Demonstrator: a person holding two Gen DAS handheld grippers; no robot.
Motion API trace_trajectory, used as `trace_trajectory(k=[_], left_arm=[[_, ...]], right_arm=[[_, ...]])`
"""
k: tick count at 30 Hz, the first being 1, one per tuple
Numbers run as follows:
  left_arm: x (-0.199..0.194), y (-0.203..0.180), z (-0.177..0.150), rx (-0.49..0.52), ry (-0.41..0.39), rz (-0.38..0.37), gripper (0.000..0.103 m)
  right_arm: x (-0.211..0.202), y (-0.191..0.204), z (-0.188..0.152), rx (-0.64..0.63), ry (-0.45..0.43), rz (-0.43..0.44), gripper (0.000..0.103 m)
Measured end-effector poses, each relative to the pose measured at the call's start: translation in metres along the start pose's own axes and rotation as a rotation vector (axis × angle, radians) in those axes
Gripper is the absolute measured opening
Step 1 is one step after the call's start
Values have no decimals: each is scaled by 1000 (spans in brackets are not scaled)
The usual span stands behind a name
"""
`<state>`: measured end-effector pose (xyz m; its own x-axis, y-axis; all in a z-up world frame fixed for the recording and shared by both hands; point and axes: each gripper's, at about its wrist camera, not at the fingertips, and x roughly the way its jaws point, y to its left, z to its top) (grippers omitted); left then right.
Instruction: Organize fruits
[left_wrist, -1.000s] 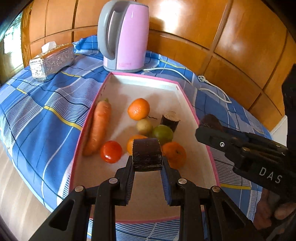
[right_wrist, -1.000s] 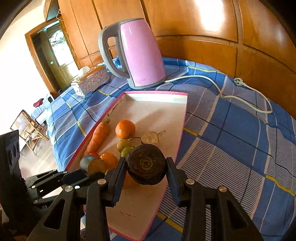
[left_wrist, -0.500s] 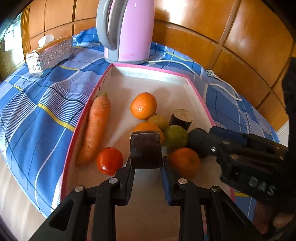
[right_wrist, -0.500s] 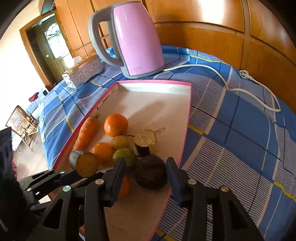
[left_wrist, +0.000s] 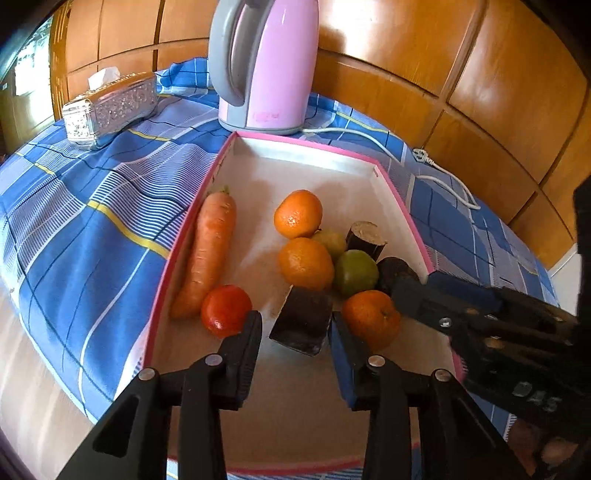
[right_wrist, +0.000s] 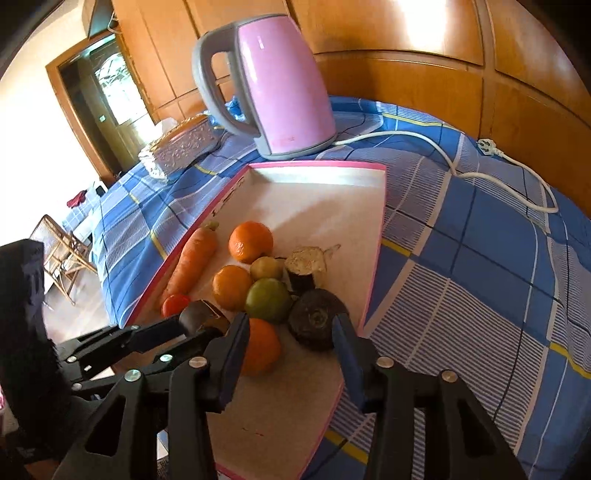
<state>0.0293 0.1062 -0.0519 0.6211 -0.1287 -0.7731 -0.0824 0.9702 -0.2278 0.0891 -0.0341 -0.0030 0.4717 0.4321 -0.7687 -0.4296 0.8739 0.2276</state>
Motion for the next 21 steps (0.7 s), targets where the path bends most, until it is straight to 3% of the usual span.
trace_trajectory(k=[8,21], left_arm=[[-16,1,-4,7,-32,36,37],[-35,-1,-2,24,-104,91,42]], right_arm=[[9,-4,6,2,2,-69,40],[-9,1,-8,44,-13,-69,42]])
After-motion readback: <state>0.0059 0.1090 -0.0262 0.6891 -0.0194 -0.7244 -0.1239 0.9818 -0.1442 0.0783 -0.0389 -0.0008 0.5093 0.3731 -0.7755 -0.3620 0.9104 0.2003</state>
